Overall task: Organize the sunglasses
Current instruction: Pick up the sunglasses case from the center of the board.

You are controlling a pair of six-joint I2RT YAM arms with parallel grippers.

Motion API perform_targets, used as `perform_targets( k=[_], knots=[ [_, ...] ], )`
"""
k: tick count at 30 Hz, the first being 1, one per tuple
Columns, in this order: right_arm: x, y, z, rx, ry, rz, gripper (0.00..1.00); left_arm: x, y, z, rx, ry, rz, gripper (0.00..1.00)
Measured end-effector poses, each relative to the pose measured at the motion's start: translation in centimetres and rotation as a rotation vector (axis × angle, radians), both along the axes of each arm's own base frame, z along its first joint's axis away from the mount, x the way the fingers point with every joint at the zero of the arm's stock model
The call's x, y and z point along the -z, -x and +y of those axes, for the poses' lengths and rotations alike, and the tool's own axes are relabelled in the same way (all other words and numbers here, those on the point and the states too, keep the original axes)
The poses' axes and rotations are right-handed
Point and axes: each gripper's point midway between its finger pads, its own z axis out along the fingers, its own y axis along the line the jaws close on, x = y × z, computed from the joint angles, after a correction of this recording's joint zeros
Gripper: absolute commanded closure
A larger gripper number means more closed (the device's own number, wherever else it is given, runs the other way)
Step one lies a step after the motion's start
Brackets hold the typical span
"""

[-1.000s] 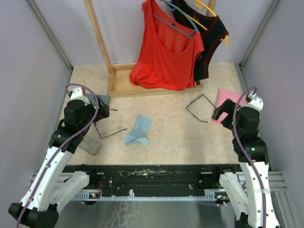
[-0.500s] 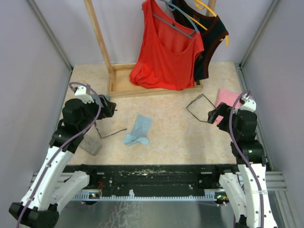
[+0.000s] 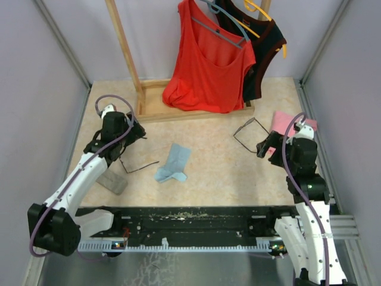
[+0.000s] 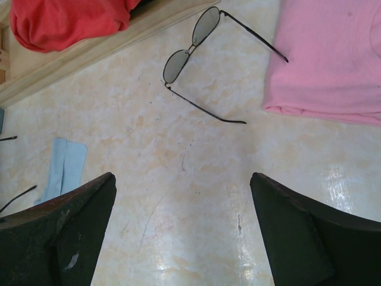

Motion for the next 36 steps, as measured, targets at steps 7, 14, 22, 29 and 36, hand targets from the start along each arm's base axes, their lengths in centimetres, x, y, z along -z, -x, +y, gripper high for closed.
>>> perform_targets(
  k=[7,14,22,29,36],
  knots=[
    [0.3,0.0,0.5,-0.024,-0.011,0.008,0.05,1.7,-1.4,3.0,-0.226,0.013,0.042,0.0],
    [0.2,0.0,0.7,-0.038,-0.018,0.001,0.05,2.8,-2.2,5.4,-0.386,0.029,0.078,0.0],
    [0.1,-0.2,0.8,-0.043,-0.022,-0.008,0.06,3.9,1.3,8.4,-0.608,-0.022,0.174,0.0],
    [0.2,-0.3,1.1,-0.057,-0.028,-0.009,0.06,6.1,6.9,10.6,-0.768,-0.064,0.285,0.01],
    [0.5,-0.4,1.4,-0.07,-0.034,0.005,0.06,9.3,10.7,11.8,-0.882,-0.055,0.392,0.0]
  ],
)
